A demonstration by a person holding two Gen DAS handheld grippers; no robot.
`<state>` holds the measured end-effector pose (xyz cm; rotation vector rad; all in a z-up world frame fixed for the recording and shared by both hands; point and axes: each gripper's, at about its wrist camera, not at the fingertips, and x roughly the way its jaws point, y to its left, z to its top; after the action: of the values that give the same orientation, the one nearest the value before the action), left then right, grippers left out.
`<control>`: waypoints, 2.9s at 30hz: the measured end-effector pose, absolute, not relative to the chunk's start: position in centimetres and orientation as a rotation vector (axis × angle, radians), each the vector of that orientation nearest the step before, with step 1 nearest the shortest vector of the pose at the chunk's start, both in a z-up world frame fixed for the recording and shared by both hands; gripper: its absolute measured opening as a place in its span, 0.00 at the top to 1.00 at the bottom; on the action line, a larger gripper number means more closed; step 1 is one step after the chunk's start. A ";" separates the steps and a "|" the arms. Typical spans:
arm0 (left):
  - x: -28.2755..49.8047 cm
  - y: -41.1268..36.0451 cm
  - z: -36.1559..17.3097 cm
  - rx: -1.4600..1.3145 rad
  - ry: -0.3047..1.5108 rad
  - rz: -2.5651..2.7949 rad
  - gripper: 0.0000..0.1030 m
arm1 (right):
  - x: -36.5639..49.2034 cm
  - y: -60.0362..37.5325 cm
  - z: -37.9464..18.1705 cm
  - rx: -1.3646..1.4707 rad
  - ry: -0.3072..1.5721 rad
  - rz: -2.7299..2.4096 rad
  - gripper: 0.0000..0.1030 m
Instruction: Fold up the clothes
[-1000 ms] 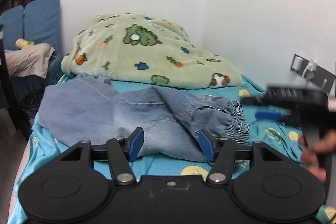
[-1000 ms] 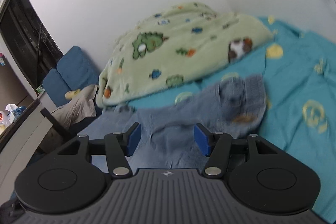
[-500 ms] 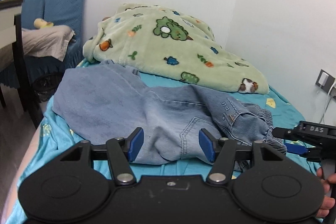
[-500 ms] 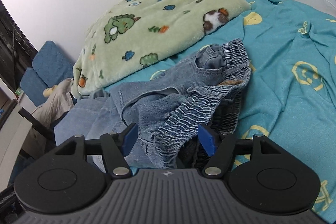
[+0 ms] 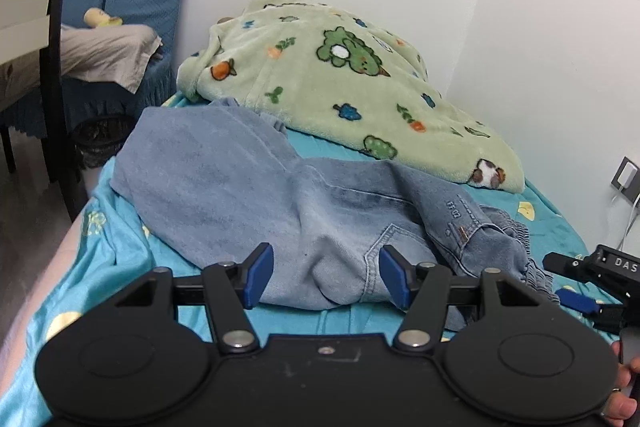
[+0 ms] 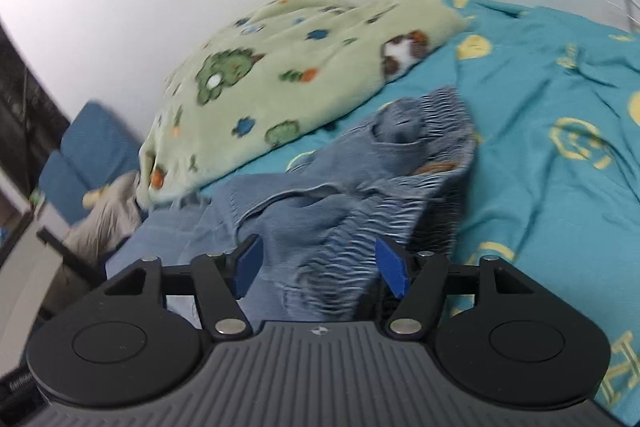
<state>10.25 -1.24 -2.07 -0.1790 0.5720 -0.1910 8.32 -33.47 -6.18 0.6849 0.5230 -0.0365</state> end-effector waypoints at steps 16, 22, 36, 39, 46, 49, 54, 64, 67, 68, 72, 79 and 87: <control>11.1 0.5 -3.3 -0.307 0.600 -0.183 0.46 | 11.3 -31.2 -7.6 0.565 0.606 0.033 0.87; 10.8 0.7 -3.3 -0.321 0.587 -0.192 0.46 | 9.3 -33.3 -3.3 0.455 0.471 -0.060 0.90; 10.4 -0.1 -3.6 -0.297 0.590 -0.223 0.46 | 10.4 -44.0 -5.2 0.620 0.543 -0.275 0.87; 10.4 -0.5 -3.8 -0.281 0.596 -0.230 0.46 | 10.4 -44.3 -6.8 0.677 0.617 -0.294 0.77; 10.4 -0.3 -3.8 -0.273 0.606 -0.224 0.46 | 8.0 -42.2 -4.6 0.593 0.551 -0.353 0.48; 10.4 -0.3 -3.7 -0.276 0.611 -0.223 0.46 | 7.0 -40.7 -2.6 0.429 0.461 -0.402 0.33; 10.1 -0.4 -3.1 -0.262 0.590 -0.226 0.46 | 11.6 -38.5 -1.8 0.357 0.451 -0.121 0.30; 11.4 0.0 -3.2 -0.224 0.588 -0.199 0.46 | 27.3 -31.5 -5.8 0.222 0.642 0.310 0.26; 11.9 0.1 -3.6 -0.197 0.587 -0.192 0.46 | 30.8 -29.9 -7.4 0.214 0.707 0.365 0.25; 12.0 0.2 -3.7 -0.188 0.586 -0.190 0.46 | 31.7 -29.4 -7.8 0.212 0.728 0.390 0.25; 12.8 1.0 -4.3 -0.194 0.595 -0.182 0.46 | 33.2 -27.3 -9.1 0.184 0.795 0.482 0.27; 12.8 2.8 -3.4 -0.262 0.579 -0.167 0.46 | 29.4 -25.7 -6.7 0.112 0.786 0.479 0.91; 11.4 3.6 -1.2 -0.309 0.530 -0.172 0.46 | 18.2 -22.0 -2.1 -0.058 0.711 0.543 0.97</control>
<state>11.44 3.64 -1.21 -0.3093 0.5300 -0.1716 18.18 -21.99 -2.10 -0.0582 0.7109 0.5427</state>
